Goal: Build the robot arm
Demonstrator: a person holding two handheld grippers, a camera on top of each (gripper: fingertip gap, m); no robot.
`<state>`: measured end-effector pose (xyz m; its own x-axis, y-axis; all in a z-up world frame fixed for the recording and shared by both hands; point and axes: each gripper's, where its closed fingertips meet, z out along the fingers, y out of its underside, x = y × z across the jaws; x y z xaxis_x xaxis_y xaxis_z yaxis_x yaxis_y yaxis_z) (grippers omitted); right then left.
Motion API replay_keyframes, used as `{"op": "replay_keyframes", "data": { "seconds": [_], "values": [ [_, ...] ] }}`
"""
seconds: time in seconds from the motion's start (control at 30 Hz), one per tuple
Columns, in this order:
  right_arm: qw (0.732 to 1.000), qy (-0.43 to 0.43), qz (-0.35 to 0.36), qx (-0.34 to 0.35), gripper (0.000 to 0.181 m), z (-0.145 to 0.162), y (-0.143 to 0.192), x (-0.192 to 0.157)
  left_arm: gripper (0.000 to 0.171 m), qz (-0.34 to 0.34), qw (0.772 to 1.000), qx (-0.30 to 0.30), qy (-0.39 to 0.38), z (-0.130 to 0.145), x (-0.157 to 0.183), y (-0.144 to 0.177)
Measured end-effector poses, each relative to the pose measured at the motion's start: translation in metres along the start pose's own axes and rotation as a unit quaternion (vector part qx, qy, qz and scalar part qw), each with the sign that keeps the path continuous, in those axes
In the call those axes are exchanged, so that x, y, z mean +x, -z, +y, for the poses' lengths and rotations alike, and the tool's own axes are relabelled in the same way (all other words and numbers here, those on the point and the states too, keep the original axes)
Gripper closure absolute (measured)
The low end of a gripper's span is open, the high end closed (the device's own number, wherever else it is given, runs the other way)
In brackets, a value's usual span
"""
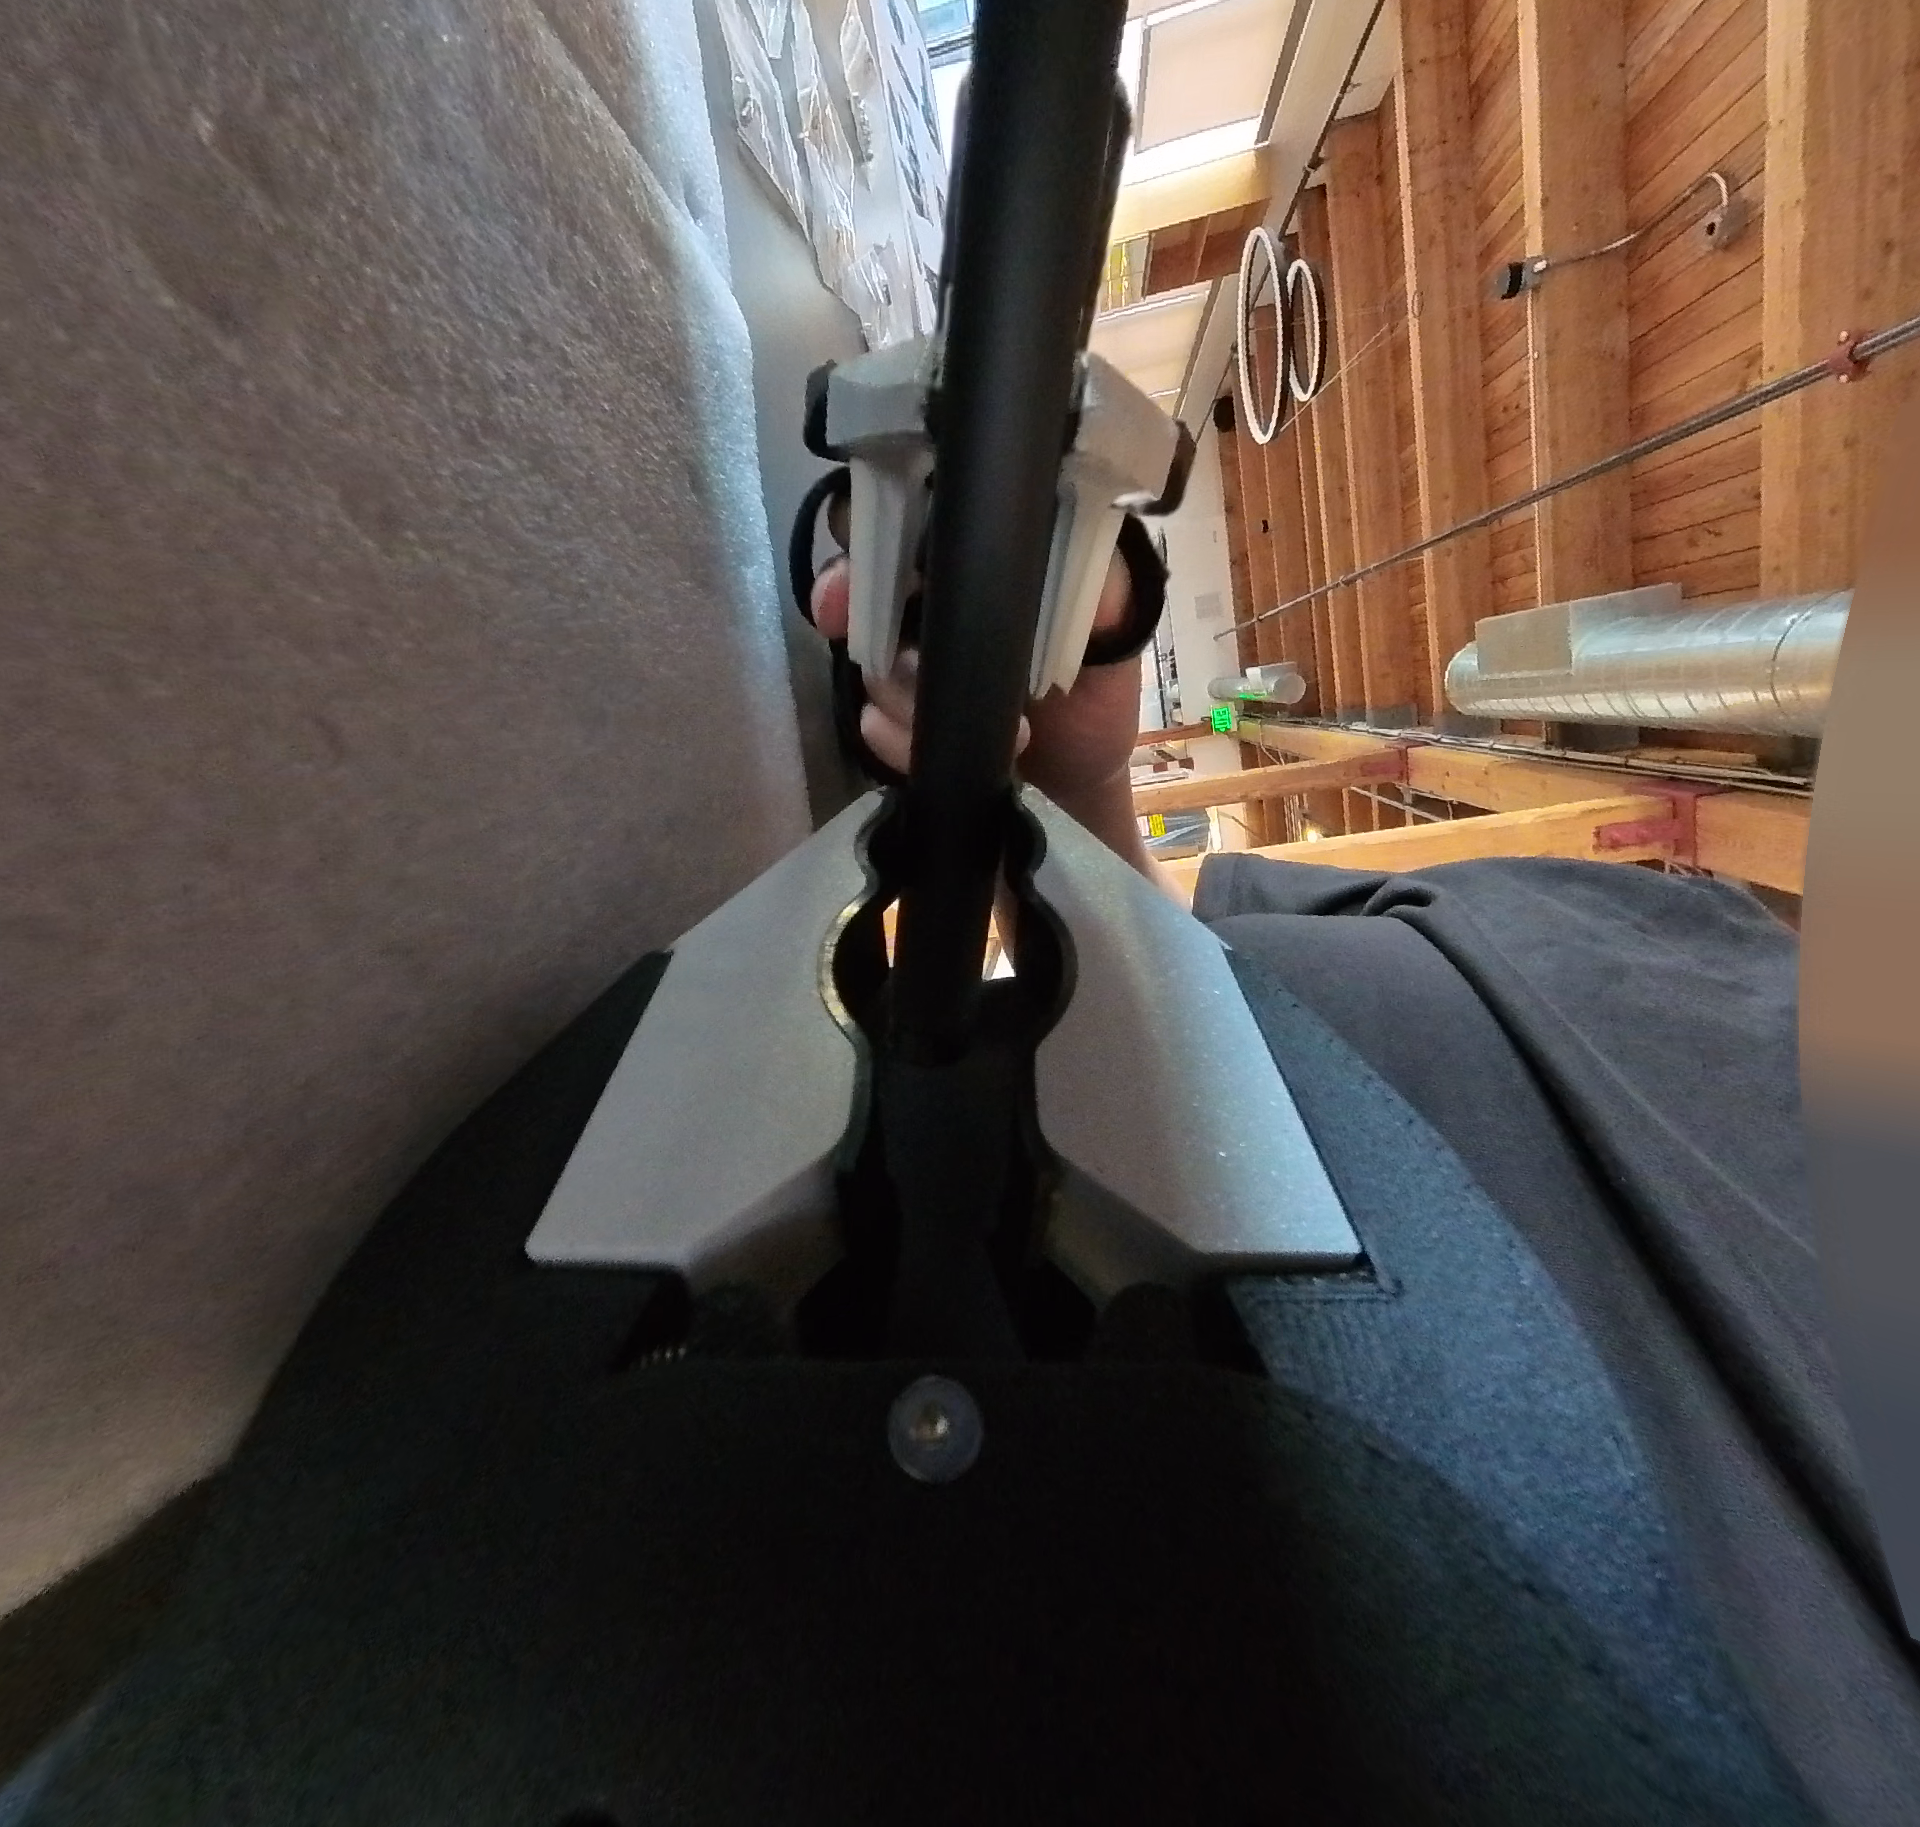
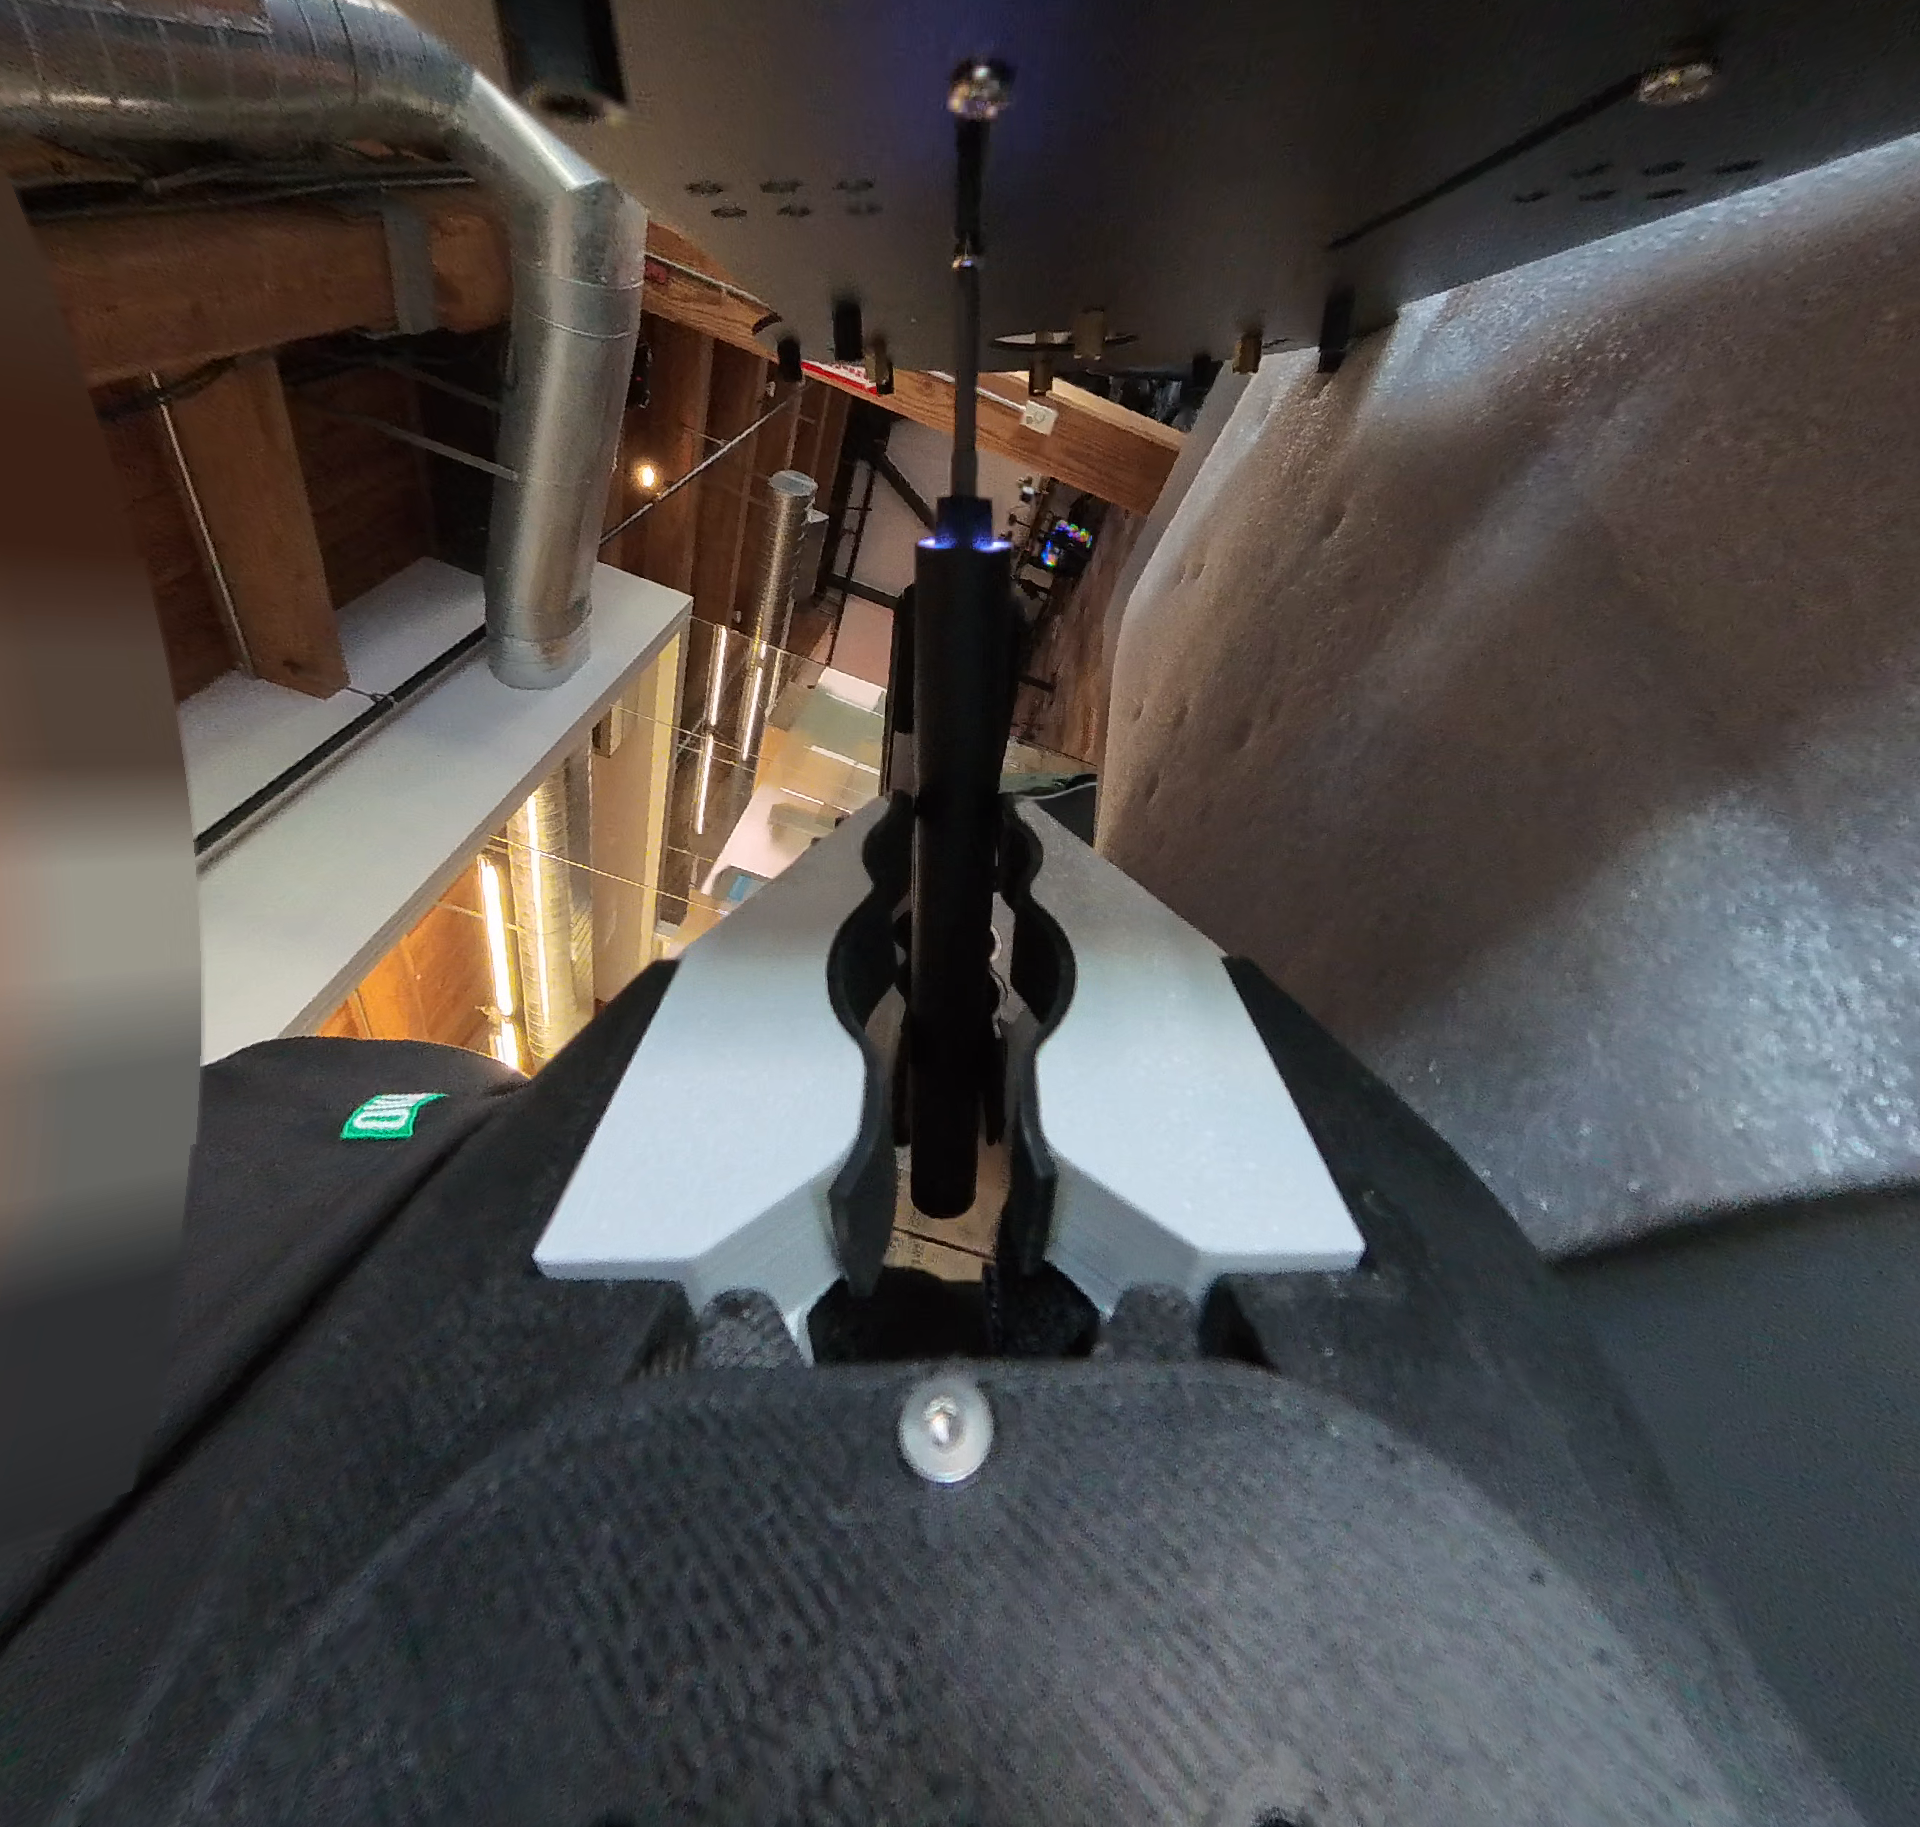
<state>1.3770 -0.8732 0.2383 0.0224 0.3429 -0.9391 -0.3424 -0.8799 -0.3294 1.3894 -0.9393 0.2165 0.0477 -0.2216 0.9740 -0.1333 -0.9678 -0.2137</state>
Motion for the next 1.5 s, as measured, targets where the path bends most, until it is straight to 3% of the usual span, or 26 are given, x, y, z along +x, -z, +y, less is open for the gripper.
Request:
{"op": "replay_keyframes", "data": {
  "seconds": [0.27,0.4,0.53,0.6,0.67,0.73,0.8,0.9,1.07,1.3,1.5],
  "values": [
    [1.0,-0.01,-0.009,0.007,0.166,-0.004,0.0,-0.001,0.155,0.006,1.0,0.003,0.002,0.0,0.001,-0.002],
    [0.999,0.021,-0.009,0.029,0.165,-0.014,0.016,-0.008,0.154,0.009,1.0,0.002,0.005,0.0,0.001,-0.002],
    [0.981,0.181,0.029,0.062,0.178,-0.04,0.058,-0.025,0.154,0.008,1.0,0.001,0.005,0.0,0.001,-0.002],
    [0.946,0.303,0.062,0.097,0.181,-0.068,0.085,-0.038,0.154,0.009,1.0,0.0,0.004,0.0,0.002,-0.002],
    [0.89,0.427,0.114,0.107,0.181,-0.098,0.106,-0.045,0.154,0.01,1.0,0.0,0.005,0.0,0.001,-0.001],
    [0.849,0.509,0.123,0.075,0.181,-0.115,0.108,-0.054,0.154,0.014,1.0,0.001,0.006,0.0,0.002,0.0],
    [0.825,0.55,0.132,-0.005,0.181,-0.121,0.101,-0.04,0.154,0.012,1.0,0.002,0.009,0.0,0.001,0.002],
    [0.827,0.546,0.091,-0.094,0.181,-0.118,0.083,-0.027,0.154,0.008,1.0,0.002,0.009,0.0,0.001,0.003],
    [0.793,0.568,0.075,-0.21,0.181,-0.106,0.062,-0.005,0.154,0.008,1.0,0.002,0.01,-0.001,0.002,0.005],
    [0.768,0.586,0.066,-0.252,0.181,-0.103,0.05,-0.001,0.155,0.008,1.0,-0.001,0.01,0.0,0.003,0.006],
    [0.763,0.588,0.068,-0.26,0.181,-0.102,0.046,-0.003,0.154,0.011,1.0,-0.004,0.01,0.0,0.003,0.007]
  ]
}}
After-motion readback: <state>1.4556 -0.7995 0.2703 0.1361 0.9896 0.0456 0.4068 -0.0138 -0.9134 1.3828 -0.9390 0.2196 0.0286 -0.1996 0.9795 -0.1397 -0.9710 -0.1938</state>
